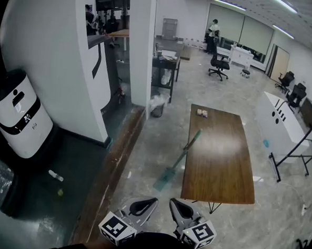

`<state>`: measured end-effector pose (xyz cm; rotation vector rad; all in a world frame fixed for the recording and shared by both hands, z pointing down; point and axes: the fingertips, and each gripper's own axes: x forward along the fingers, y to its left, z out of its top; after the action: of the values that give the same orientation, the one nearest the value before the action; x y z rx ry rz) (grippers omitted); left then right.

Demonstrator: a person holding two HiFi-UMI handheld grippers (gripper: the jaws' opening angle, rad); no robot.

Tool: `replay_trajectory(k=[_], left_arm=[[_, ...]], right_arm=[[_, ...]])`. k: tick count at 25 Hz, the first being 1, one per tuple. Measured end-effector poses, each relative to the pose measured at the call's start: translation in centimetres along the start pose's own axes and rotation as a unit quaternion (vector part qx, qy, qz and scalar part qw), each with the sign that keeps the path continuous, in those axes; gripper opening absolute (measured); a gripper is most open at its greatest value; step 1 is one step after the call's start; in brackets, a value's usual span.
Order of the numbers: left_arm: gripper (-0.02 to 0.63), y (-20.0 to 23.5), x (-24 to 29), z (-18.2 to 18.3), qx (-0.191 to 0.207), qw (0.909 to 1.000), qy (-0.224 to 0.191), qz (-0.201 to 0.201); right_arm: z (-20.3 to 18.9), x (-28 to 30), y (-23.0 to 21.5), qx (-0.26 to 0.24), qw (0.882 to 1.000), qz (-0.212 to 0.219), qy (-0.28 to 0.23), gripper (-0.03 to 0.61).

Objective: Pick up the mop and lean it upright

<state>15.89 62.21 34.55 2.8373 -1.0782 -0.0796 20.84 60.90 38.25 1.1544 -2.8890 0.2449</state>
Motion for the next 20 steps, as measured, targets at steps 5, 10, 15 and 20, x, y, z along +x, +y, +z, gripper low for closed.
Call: replay_trajectory(k=[5,10,15,20], left_arm=[[0.020,-0.1,-0.3,-0.6,0.002,1.0000,0.002,0.003],[0.020,0.1,-0.7,-0.8,0.002,1.0000,0.002,0.004],[0.020,0.5,-1.4,-0.6,-0.002,1.0000,-0.003,0.007],[0.020,2.0,-2.7,-1.0,-0.007,0.9998,-0.004,0.018]], right_arm=[[-0.3,-0.2,0.3,0.001,1.000,0.002,0.003,0.003],[-0.6,0.0,0.6,0.000,1.000,0.005,0.004,0.003],[-0.9,0.6,1.3,0.014,1.000,0.012,0.002,0.005],[-1.0,2.0,2.3,0.013,1.000,0.019,0.005,0.005]])
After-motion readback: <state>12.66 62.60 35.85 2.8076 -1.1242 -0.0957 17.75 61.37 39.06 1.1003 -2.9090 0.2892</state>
